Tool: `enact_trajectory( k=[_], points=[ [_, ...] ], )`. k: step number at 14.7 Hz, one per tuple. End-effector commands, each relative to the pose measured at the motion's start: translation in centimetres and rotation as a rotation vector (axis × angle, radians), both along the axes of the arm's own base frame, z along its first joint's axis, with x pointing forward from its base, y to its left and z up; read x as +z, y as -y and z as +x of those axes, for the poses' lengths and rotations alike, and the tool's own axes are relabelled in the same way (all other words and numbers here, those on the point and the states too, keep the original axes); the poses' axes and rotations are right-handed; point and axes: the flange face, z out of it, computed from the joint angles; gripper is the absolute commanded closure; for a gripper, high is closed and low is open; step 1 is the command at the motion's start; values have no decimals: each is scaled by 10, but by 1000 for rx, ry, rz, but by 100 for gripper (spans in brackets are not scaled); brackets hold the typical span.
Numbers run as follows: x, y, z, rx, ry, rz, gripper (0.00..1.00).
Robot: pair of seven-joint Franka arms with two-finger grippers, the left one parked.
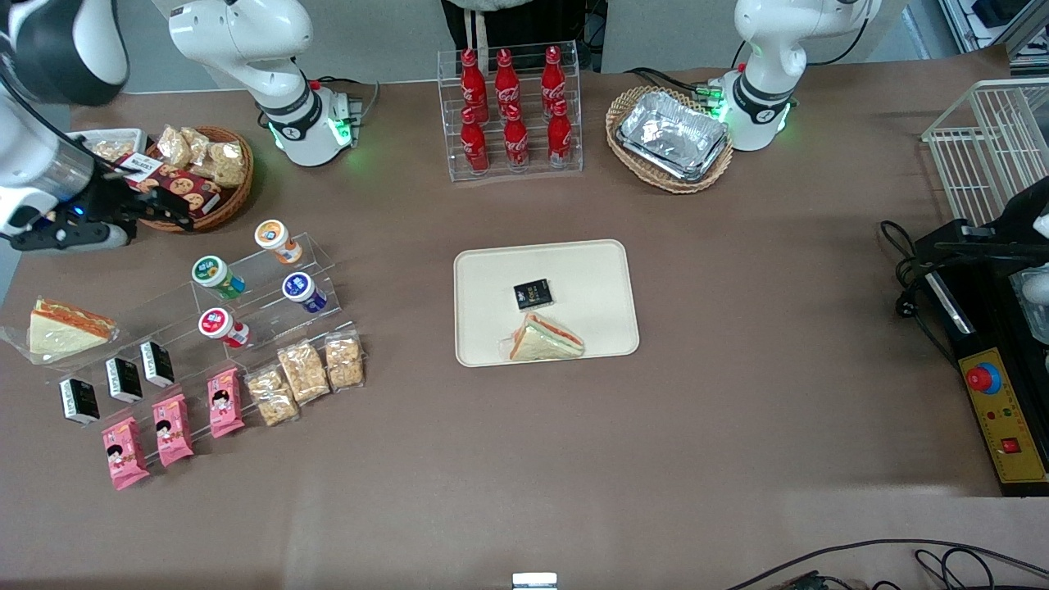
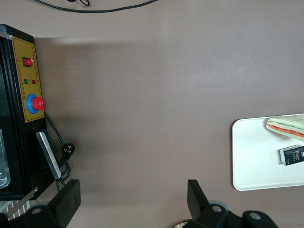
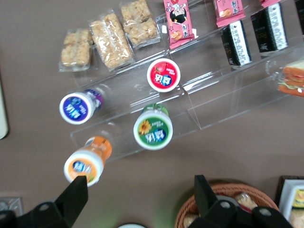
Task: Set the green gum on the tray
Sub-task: 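Lower the right gripper and close it on the green-labelled bottle cap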
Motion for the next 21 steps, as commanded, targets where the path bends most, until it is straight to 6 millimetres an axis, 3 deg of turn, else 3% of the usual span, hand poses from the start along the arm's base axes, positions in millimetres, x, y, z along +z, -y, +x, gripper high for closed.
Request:
enact_trajectory(
  k=[1, 5, 9, 15, 18, 21],
  points=[
    [-49, 4, -2, -3, 9, -10, 0],
    [-90, 10, 16, -15, -4, -19, 0],
    [-116, 9, 12, -17, 7, -21, 0],
    [-131, 7, 9, -19, 1, -18, 1],
    [-137, 5, 5, -17, -8, -17, 17],
    [-136, 3, 7, -20, 8, -19, 49]
  ],
)
